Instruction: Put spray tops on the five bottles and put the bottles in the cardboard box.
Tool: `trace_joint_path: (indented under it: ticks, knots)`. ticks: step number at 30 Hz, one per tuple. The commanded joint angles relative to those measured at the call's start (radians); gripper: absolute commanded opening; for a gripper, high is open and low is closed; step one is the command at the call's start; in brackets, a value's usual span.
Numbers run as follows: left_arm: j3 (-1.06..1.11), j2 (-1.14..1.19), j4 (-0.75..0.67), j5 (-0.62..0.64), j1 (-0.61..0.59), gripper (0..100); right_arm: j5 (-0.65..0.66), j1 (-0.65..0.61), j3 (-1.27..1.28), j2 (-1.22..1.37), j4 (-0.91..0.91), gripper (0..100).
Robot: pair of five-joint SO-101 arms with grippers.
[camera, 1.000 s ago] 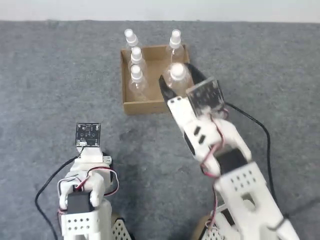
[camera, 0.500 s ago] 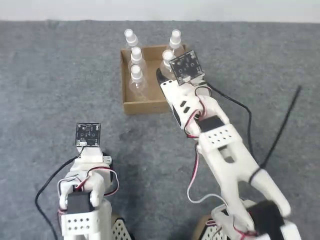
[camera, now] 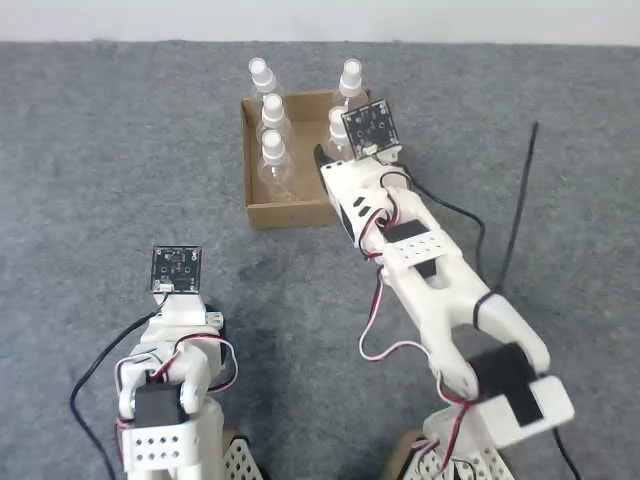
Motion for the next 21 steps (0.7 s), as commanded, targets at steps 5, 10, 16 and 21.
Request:
trace_joint_path:
  ticks: [5, 10, 16, 21]
  knots:
    - [-0.013, -0.018, 0.005, -0.005, -0.005, 2, -0.008, 0.016, -0.074, 0.044, -0.084, 0.6]
    - [-0.013, -0.018, 0.005, -0.005, -0.005, 2, -0.008, 0.016, -0.074, 0.054, -0.079, 0.7]
    - [-0.013, -0.018, 0.005, -0.005, -0.005, 2, -0.008, 0.016, -0.074, 0.056, -0.074, 6.0]
    - [-0.013, -0.018, 0.005, -0.005, -0.005, 2, -0.008, 0.015, -0.074, 0.056, -0.042, 17.8]
